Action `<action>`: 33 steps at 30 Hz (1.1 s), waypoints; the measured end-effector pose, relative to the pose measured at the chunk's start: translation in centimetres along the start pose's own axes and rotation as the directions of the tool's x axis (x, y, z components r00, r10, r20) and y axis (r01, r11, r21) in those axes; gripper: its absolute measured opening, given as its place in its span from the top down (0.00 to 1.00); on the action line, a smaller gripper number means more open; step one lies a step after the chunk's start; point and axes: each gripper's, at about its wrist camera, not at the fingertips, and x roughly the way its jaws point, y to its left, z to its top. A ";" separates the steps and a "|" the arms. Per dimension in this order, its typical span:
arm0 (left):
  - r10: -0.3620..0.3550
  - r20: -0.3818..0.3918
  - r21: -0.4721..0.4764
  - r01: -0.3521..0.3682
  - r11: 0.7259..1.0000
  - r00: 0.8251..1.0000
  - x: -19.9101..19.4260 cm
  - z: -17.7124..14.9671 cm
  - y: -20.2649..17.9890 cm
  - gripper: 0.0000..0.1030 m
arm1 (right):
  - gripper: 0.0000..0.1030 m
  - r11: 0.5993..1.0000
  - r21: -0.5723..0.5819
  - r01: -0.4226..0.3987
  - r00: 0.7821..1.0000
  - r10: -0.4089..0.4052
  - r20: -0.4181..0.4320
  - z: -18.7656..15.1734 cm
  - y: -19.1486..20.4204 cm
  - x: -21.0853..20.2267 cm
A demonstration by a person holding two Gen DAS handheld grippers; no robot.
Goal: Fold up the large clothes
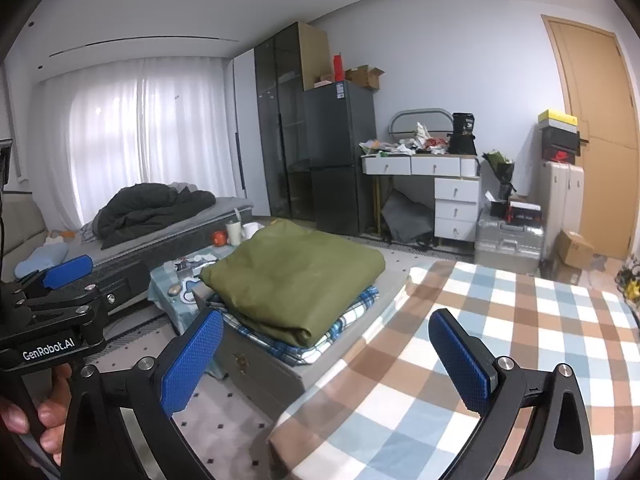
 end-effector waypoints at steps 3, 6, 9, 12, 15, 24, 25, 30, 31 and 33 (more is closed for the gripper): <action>0.001 0.000 0.005 -0.001 1.000 1.000 0.0 0.0 0.0 0.01 | 0.00 1.000 -0.003 0.004 1.000 -0.004 -0.007 0.0 0.0 0.1; 0.000 0.006 0.004 0.000 1.000 1.000 -0.1 0.0 0.0 0.01 | 0.00 1.000 0.001 0.004 1.000 -0.004 -0.006 0.0 -0.1 0.1; 0.008 0.019 0.012 -0.009 1.000 1.000 -0.3 0.0 -0.2 0.01 | 0.00 1.000 0.003 0.005 1.000 -0.005 -0.006 0.0 -0.2 0.1; 0.009 0.018 0.015 -0.009 1.000 1.000 -0.3 -0.1 -0.3 0.01 | 0.00 1.000 0.002 0.005 1.000 -0.005 -0.005 0.1 -0.2 0.1; 0.007 0.017 0.020 -0.007 1.000 1.000 -0.2 -0.1 -0.4 0.01 | 0.00 1.000 0.001 0.004 1.000 -0.004 -0.004 0.1 -0.2 0.1; 0.008 0.018 0.025 -0.009 1.000 1.000 -0.1 -0.1 -0.5 0.01 | 0.00 1.000 0.004 0.007 1.000 -0.007 -0.003 0.2 0.0 0.3; 0.007 0.019 0.026 -0.007 1.000 1.000 -0.1 -0.1 -0.6 0.01 | 0.00 1.000 0.004 0.008 1.000 -0.008 -0.003 0.2 0.0 0.3; 0.007 0.018 0.027 -0.007 1.000 1.000 -0.2 -0.2 -0.6 0.01 | 0.00 1.000 0.004 0.011 1.000 -0.011 -0.001 0.3 0.2 0.3; 0.008 0.019 0.029 -0.008 1.000 1.000 -0.1 -0.2 -0.7 0.01 | 0.00 1.000 0.003 0.009 1.000 -0.009 -0.001 0.3 0.2 0.3; 0.007 0.018 0.031 -0.008 0.999 1.000 -0.1 -0.2 -0.7 0.01 | 0.00 1.000 0.003 0.014 1.000 -0.014 0.000 0.3 0.2 0.3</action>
